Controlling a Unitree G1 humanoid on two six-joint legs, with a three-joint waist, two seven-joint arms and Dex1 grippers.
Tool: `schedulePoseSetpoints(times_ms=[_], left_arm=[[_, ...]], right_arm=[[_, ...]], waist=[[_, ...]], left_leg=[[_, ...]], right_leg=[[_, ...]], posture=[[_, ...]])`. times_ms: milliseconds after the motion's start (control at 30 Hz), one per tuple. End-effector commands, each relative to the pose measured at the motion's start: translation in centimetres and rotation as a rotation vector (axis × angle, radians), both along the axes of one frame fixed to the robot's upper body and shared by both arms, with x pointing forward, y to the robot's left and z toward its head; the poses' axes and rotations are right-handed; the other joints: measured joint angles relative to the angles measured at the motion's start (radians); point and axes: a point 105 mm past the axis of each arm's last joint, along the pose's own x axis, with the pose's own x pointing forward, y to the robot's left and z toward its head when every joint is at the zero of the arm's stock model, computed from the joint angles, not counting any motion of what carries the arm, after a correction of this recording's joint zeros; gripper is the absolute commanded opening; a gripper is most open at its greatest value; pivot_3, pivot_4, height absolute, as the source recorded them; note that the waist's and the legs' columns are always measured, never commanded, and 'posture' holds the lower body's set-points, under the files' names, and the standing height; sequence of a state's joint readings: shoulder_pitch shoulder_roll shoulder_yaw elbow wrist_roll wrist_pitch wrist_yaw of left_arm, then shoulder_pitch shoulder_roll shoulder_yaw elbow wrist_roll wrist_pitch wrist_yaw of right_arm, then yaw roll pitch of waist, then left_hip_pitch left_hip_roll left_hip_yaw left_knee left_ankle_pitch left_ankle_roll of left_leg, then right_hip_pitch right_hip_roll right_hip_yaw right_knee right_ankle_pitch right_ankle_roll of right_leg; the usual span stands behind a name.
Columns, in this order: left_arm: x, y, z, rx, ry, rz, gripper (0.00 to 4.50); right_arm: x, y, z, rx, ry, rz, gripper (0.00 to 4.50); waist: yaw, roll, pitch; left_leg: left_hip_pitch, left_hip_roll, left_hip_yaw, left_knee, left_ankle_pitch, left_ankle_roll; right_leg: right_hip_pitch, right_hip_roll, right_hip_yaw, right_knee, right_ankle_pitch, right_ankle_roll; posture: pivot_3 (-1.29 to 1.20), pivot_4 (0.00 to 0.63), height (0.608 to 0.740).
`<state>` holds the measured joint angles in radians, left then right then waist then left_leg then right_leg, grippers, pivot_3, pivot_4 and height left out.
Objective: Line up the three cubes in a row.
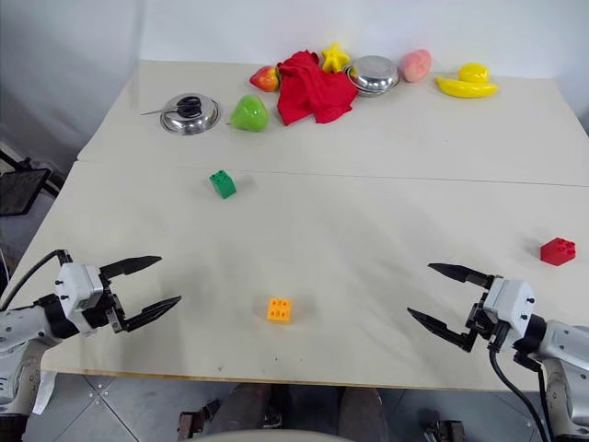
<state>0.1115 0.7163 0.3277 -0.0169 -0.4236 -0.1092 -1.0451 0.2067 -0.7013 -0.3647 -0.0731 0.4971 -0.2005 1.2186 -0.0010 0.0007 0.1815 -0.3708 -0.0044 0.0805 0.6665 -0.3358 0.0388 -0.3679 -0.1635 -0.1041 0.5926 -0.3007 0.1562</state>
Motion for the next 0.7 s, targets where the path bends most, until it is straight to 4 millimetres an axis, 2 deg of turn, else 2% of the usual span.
schedulePoseSetpoints(times_ms=[33, 200, 333, 400, 533, 600, 700], left_arm=[[0.5, -0.1, 0.2, -0.001, -0.022, -0.005, 4.46], [1.7, -0.5, 0.9, -0.091, 0.017, 0.003, 4.46], [3.0, -2.9, 2.0, -0.165, 0.013, -0.070, 4.46], [3.6, -3.5, 2.3, -0.180, 0.014, -0.089, 4.46], [5.5, -6.9, 3.6, -0.222, 0.000, -0.176, 4.46], [5.7, -8.8, 3.8, -0.202, 0.002, -0.256, 4.46], [5.4, -10.9, 3.6, -0.170, 0.013, -0.359, 4.46]], right_arm=[[-0.2, 0.1, 0.6, 0.004, -0.041, -0.004, 4.50], [-0.4, -0.6, 0.5, 0.013, -0.057, -0.077, 4.50], [-1.0, -2.0, 1.3, 0.087, -0.087, -0.219, 4.50], [-1.2, -2.7, 1.9, 0.123, -0.118, -0.298, 4.50], [-3.7, -6.5, 3.1, 0.186, -0.227, -0.614, 4.50], [-5.6, -8.8, 2.2, 0.194, -0.187, -0.819, 4.50], [-7.7, -11.2, 0.9, 0.221, -0.148, -1.055, 4.50]], waist=[[0.000, 0.000, 0.000], [0.003, 0.000, 0.000], [0.010, 0.000, 0.000], [0.011, 0.000, 0.000], [0.026, 0.001, -0.001], [0.028, 0.001, -0.001], [0.027, 0.001, -0.002]], left_leg=[[0.000, 0.000, 0.000, 0.000, 0.000, 0.000], [0.000, 0.000, 0.000, 0.000, 0.000, 0.000], [0.000, -0.001, -0.001, 0.001, 0.000, 0.000], [0.000, -0.001, -0.001, 0.001, 0.000, 0.000], [0.000, 0.000, 0.000, 0.001, 0.000, 0.000], [0.000, -0.001, -0.001, 0.001, 0.000, 0.000], [0.000, -0.001, 0.000, 0.000, 0.000, 0.000]], right_leg=[[0.000, 0.000, 0.000, 0.000, 0.000, 0.000], [0.000, 0.000, 0.000, 0.000, 0.000, 0.000], [0.001, 0.000, -0.001, 0.001, 0.000, 0.000], [0.001, 0.000, -0.001, 0.001, 0.000, 0.000], [0.001, 0.001, -0.001, 0.001, 0.000, 0.000], [0.001, 0.001, -0.001, 0.001, 0.000, 0.000], [0.000, 0.001, 0.000, 0.001, 0.000, 0.000]], posture=[[0.00, 0.150, 0.740], [0.00, 0.150, 0.740], [0.00, 0.150, 0.740], [0.00, 0.150, 0.740], [0.00, 0.150, 0.740], [0.00, 0.150, 0.740], [0.00, 0.150, 0.740]])
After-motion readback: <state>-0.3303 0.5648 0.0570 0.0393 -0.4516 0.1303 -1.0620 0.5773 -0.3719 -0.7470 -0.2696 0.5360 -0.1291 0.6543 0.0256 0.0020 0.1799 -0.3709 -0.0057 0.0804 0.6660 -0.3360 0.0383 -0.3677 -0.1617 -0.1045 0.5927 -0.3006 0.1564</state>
